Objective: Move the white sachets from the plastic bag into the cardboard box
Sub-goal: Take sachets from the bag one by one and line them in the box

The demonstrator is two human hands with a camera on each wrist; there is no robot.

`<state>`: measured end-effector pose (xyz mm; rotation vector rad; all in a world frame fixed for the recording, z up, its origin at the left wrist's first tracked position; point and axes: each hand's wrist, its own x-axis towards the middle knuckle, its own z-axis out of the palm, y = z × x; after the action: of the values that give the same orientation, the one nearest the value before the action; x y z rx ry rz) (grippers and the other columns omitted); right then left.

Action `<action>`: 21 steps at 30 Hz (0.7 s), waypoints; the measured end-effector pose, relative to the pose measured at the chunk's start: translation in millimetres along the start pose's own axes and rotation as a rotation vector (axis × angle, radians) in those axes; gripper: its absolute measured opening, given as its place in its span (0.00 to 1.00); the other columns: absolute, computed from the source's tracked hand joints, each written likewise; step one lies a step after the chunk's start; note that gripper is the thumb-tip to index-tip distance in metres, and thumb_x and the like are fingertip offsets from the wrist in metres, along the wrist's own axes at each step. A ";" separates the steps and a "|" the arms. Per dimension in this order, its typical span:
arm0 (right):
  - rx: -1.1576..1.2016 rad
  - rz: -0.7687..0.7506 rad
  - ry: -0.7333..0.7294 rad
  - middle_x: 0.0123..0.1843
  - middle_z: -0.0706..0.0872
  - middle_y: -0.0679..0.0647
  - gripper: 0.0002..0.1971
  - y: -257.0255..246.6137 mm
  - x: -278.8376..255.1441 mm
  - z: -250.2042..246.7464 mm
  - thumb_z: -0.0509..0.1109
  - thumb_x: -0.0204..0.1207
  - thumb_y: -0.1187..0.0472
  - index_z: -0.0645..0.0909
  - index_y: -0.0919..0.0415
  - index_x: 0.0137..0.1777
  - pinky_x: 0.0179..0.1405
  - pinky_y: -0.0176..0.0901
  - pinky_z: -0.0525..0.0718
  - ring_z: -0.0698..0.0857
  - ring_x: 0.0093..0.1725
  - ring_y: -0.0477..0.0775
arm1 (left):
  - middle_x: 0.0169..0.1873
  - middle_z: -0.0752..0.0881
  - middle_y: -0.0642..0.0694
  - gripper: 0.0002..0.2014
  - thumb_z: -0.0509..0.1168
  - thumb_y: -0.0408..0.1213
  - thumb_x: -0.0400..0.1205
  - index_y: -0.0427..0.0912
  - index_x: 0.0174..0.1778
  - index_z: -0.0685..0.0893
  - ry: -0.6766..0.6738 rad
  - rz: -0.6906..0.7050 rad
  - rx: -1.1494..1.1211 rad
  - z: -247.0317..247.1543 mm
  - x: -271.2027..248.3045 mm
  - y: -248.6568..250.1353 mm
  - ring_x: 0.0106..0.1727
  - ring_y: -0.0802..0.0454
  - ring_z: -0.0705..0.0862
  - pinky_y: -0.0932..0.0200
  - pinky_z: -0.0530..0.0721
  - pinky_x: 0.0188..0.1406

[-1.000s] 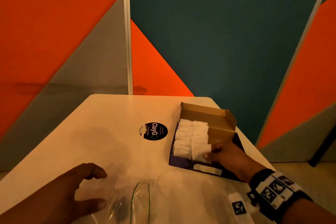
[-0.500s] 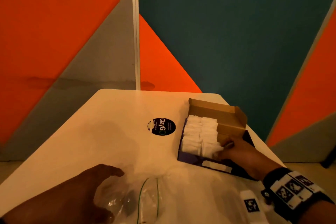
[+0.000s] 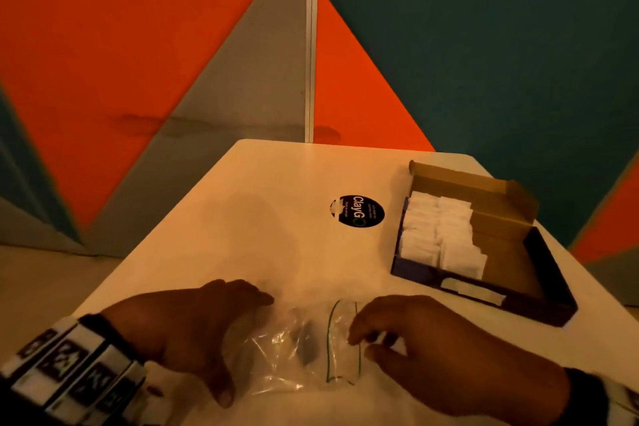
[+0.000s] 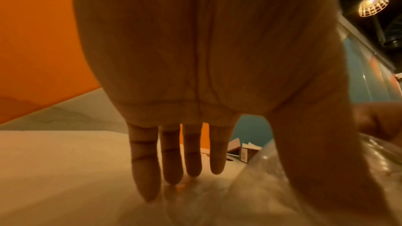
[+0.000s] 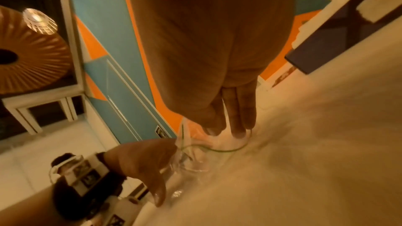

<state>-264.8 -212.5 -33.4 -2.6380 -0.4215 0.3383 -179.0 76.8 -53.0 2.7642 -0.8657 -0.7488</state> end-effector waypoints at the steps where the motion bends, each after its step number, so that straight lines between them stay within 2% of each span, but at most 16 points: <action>1: -0.027 -0.019 -0.024 0.61 0.84 0.31 0.13 -2.9 8.3 5.6 0.70 0.80 0.51 0.83 0.35 0.62 0.62 0.30 0.81 0.83 0.56 0.34 | 0.78 0.59 0.70 0.53 0.80 0.61 0.64 0.71 0.81 0.56 -0.011 0.005 0.024 0.0 3.0 -1.2 0.78 0.65 0.63 0.59 0.67 0.81; 3: -0.056 -0.041 -0.046 0.66 0.83 0.37 0.18 -5.2 24.0 14.9 0.69 0.81 0.53 0.79 0.37 0.70 0.61 0.27 0.77 0.82 0.58 0.38 | 0.75 0.61 0.70 0.54 0.81 0.60 0.63 0.68 0.82 0.58 -0.024 0.022 -0.001 -1.6 5.4 -2.1 0.76 0.63 0.66 0.60 0.70 0.78; 6: -0.087 -0.127 -0.047 0.74 0.76 0.35 0.26 -0.7 42.9 24.5 0.70 0.80 0.51 0.71 0.38 0.78 0.56 0.09 0.60 0.73 0.66 0.32 | 0.68 0.67 0.71 0.49 0.82 0.60 0.63 0.67 0.78 0.65 0.005 0.003 -0.073 -0.6 9.4 -4.7 0.65 0.67 0.74 0.72 0.75 0.64; 7: -0.095 -0.149 -0.054 0.75 0.74 0.34 0.26 0.3 47.2 26.1 0.70 0.80 0.50 0.71 0.39 0.78 0.55 0.06 0.57 0.70 0.69 0.30 | 0.66 0.69 0.71 0.46 0.81 0.60 0.64 0.67 0.77 0.67 0.022 0.002 -0.083 -0.8 9.6 -6.0 0.61 0.68 0.75 0.75 0.74 0.59; 8: -0.107 -0.167 -0.054 0.74 0.75 0.35 0.25 3.1 50.8 28.4 0.69 0.81 0.50 0.72 0.40 0.77 0.59 0.07 0.59 0.71 0.70 0.32 | 0.63 0.71 0.71 0.42 0.80 0.59 0.66 0.67 0.75 0.68 0.033 -0.003 -0.100 -2.3 8.7 -5.6 0.59 0.69 0.76 0.76 0.75 0.56; 9: -0.139 -0.181 -0.057 0.73 0.78 0.38 0.22 5.7 53.0 29.8 0.68 0.82 0.50 0.75 0.42 0.76 0.64 0.14 0.64 0.74 0.70 0.37 | 0.61 0.74 0.70 0.38 0.79 0.57 0.69 0.68 0.74 0.70 0.046 -0.015 -0.121 -4.7 7.3 -6.9 0.57 0.70 0.77 0.75 0.77 0.57; 10: -0.185 -0.198 -0.053 0.72 0.80 0.43 0.20 8.6 54.8 31.1 0.66 0.83 0.51 0.77 0.45 0.74 0.69 0.23 0.69 0.77 0.69 0.42 | 0.61 0.77 0.70 0.33 0.77 0.55 0.73 0.68 0.73 0.71 0.049 -0.024 -0.148 -7.3 5.0 -9.5 0.57 0.71 0.79 0.71 0.79 0.61; 11: -0.229 -0.203 -0.052 0.71 0.81 0.46 0.18 10.6 55.4 30.5 0.64 0.85 0.51 0.78 0.48 0.74 0.71 0.28 0.70 0.79 0.68 0.45 | 0.63 0.79 0.69 0.29 0.75 0.51 0.77 0.68 0.73 0.73 0.051 -0.024 -0.170 -10.6 3.1 -13.2 0.58 0.72 0.81 0.68 0.80 0.64; 12: -0.235 -0.196 -0.045 0.71 0.82 0.46 0.18 13.3 55.7 31.0 0.62 0.86 0.51 0.79 0.48 0.74 0.70 0.23 0.68 0.79 0.68 0.45 | 0.65 0.81 0.67 0.26 0.73 0.46 0.80 0.67 0.73 0.74 0.045 -0.024 -0.197 -13.6 1.6 -17.9 0.58 0.72 0.82 0.66 0.81 0.66; 14: -0.191 -0.173 -0.038 0.70 0.82 0.43 0.18 16.9 54.5 30.2 0.62 0.86 0.51 0.78 0.46 0.74 0.58 0.08 0.61 0.78 0.67 0.42 | 0.65 0.84 0.63 0.24 0.70 0.38 0.83 0.63 0.73 0.77 0.027 -0.031 -0.239 -16.6 1.3 -26.3 0.59 0.72 0.84 0.66 0.82 0.66; 16: -0.185 -0.136 -0.034 0.70 0.82 0.42 0.18 20.4 52.6 31.2 0.64 0.85 0.51 0.79 0.44 0.73 0.48 0.04 0.59 0.78 0.66 0.41 | 0.65 0.85 0.62 0.24 0.68 0.34 0.83 0.62 0.72 0.78 0.033 -0.047 -0.254 -16.8 1.0 -28.1 0.59 0.71 0.85 0.67 0.83 0.65; 17: -0.184 -0.126 -0.034 0.70 0.82 0.42 0.17 21.9 51.7 31.0 0.64 0.84 0.51 0.79 0.43 0.73 0.48 0.04 0.60 0.78 0.66 0.40 | 0.65 0.85 0.62 0.25 0.68 0.32 0.83 0.62 0.72 0.78 0.034 -0.049 -0.267 -15.8 1.5 -28.3 0.59 0.71 0.85 0.66 0.84 0.64; 19: -0.196 -0.122 -0.021 0.71 0.81 0.42 0.17 24.9 49.5 30.5 0.64 0.84 0.51 0.80 0.44 0.72 0.58 0.10 0.66 0.78 0.67 0.41 | 0.67 0.82 0.64 0.28 0.71 0.31 0.80 0.62 0.73 0.77 0.027 -0.056 -0.308 -14.9 1.3 -27.7 0.62 0.72 0.84 0.66 0.84 0.65; 21: -0.182 -0.103 -0.018 0.71 0.80 0.42 0.17 24.7 47.8 28.1 0.64 0.84 0.53 0.80 0.43 0.72 0.69 0.23 0.69 0.78 0.69 0.43 | 0.69 0.80 0.66 0.34 0.79 0.40 0.74 0.64 0.74 0.73 -0.014 -0.058 -0.318 -14.2 -3.4 -23.4 0.66 0.73 0.80 0.66 0.80 0.70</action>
<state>-223.2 -206.1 -77.2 -2.7773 -0.6179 0.3039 -162.7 97.9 -45.9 2.5133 -0.6098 -0.8355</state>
